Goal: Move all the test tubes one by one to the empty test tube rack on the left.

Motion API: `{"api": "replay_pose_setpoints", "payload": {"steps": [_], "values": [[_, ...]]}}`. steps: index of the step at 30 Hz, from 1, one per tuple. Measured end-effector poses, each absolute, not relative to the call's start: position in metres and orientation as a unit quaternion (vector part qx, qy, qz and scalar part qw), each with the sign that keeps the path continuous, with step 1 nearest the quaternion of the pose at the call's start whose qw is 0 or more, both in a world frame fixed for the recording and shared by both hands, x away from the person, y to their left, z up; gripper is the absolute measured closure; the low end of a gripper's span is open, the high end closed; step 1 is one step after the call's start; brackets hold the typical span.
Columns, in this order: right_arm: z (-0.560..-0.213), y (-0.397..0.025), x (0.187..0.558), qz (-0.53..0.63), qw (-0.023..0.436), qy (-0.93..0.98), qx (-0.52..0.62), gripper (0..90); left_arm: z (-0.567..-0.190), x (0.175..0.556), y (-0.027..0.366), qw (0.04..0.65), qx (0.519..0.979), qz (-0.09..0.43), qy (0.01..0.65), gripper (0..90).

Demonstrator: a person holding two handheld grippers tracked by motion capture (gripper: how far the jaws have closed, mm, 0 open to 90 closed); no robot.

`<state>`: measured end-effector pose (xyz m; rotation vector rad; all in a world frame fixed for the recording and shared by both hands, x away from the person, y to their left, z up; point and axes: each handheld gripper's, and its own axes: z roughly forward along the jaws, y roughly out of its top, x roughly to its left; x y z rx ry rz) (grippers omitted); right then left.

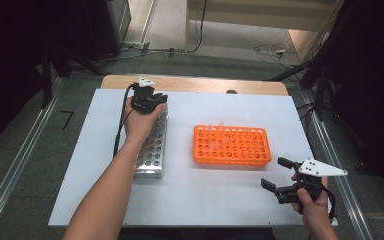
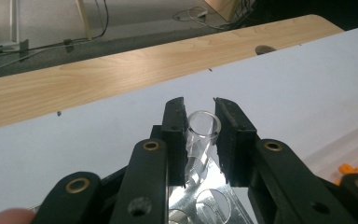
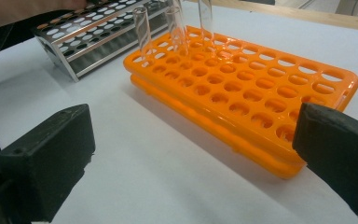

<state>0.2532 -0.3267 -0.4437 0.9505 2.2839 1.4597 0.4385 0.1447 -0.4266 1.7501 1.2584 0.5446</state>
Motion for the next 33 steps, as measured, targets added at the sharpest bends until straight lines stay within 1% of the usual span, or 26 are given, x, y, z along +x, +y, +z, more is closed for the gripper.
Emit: {"api": "replay_pose_setpoints", "payload": {"steps": [2,4,6,9,15,19,21,23,25,28,33], "values": [[-0.444,-0.327,0.253,0.504,0.134,0.788,0.328,0.0,-0.425,0.438,0.146,0.442,0.702,0.222,0.512,66.4],[-0.444,-0.327,0.254,0.504,0.134,0.788,0.327,0.0,-0.424,0.437,0.147,0.450,0.700,0.214,0.511,59.5],[-0.444,-0.327,0.254,0.504,0.134,0.788,0.327,0.0,-0.422,0.434,0.148,0.461,0.698,0.209,0.507,54.5],[-0.444,-0.326,0.253,0.503,0.133,0.789,0.327,0.0,-0.419,0.429,0.149,0.474,0.696,0.202,0.500,43.5],[-0.443,-0.324,0.253,0.503,0.134,0.790,0.325,0.0,-0.412,0.415,0.152,0.504,0.688,0.190,0.487,29.8],[-0.443,-0.322,0.252,0.502,0.135,0.790,0.325,0.0,-0.409,0.404,0.153,0.516,0.688,0.182,0.477,23.9],[-0.443,-0.321,0.252,0.502,0.134,0.790,0.326,0.0,-0.408,0.398,0.153,0.520,0.687,0.180,0.475,17.3],[-0.443,-0.321,0.252,0.502,0.133,0.791,0.324,0.0,-0.408,0.392,0.152,0.524,0.689,0.173,0.470,8.5],[-0.443,-0.320,0.252,0.501,0.132,0.791,0.325,0.0,-0.407,0.385,0.152,0.523,0.690,0.178,0.468,3.3],[-0.443,-0.318,0.253,0.501,0.132,0.791,0.324,0.0,-0.407,0.376,0.153,0.529,0.690,0.177,0.462,0.0],[-0.443,-0.314,0.253,0.499,0.131,0.794,0.321,0.0,-0.406,0.359,0.155,0.543,0.685,0.174,0.454,0.0]]}}
